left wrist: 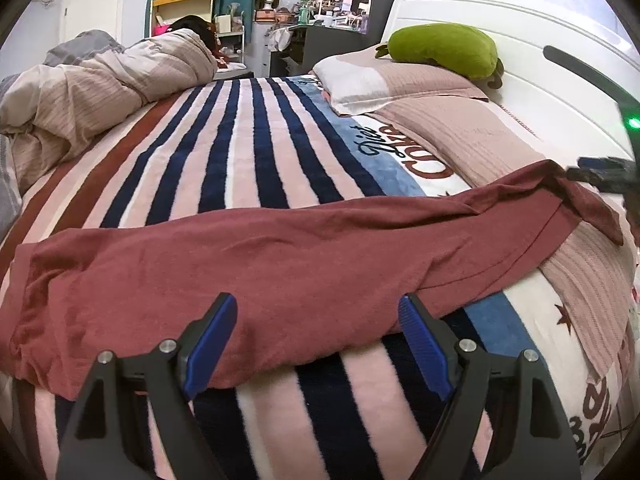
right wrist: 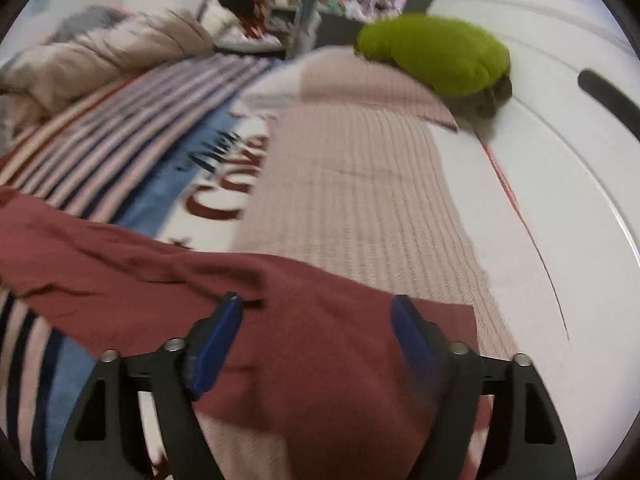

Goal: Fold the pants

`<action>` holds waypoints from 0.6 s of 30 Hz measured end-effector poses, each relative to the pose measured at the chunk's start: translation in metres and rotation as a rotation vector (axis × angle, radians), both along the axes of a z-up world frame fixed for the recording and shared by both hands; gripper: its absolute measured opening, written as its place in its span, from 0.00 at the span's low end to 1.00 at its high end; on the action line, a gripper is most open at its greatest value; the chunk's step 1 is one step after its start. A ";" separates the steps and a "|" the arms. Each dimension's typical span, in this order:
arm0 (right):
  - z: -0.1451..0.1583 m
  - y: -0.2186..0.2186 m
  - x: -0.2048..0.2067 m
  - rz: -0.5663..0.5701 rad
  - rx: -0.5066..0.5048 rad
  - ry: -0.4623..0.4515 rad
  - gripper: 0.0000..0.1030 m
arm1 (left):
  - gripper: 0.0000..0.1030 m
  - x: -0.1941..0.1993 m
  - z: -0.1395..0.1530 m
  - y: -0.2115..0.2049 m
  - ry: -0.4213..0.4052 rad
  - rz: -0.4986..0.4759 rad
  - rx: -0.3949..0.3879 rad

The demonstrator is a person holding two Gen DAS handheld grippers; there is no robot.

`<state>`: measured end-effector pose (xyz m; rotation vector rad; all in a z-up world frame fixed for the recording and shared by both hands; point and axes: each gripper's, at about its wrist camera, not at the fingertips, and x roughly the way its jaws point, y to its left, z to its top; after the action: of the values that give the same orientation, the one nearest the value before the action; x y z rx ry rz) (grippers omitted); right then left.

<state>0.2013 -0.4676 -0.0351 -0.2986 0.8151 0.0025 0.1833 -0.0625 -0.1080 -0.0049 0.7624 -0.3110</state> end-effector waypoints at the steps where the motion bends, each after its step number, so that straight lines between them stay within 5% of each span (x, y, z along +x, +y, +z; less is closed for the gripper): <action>1: -0.001 0.005 -0.011 0.018 -0.009 -0.005 0.74 | 0.78 -0.002 0.001 0.000 -0.001 -0.002 -0.003; 7: -0.021 0.015 -0.068 0.032 -0.055 0.022 0.59 | 0.78 -0.011 0.003 0.001 -0.003 -0.022 -0.012; 13: -0.044 -0.010 -0.074 -0.083 -0.176 -0.033 0.57 | 0.78 -0.014 0.003 0.001 -0.002 -0.026 -0.029; 18: -0.043 -0.021 -0.063 -0.142 -0.239 -0.076 0.05 | 0.78 -0.014 0.001 0.002 -0.003 -0.030 -0.036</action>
<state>0.1385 -0.4887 -0.0784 -0.4628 0.7606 -0.2392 0.1691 -0.0605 -0.1066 -0.0264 0.7541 -0.3534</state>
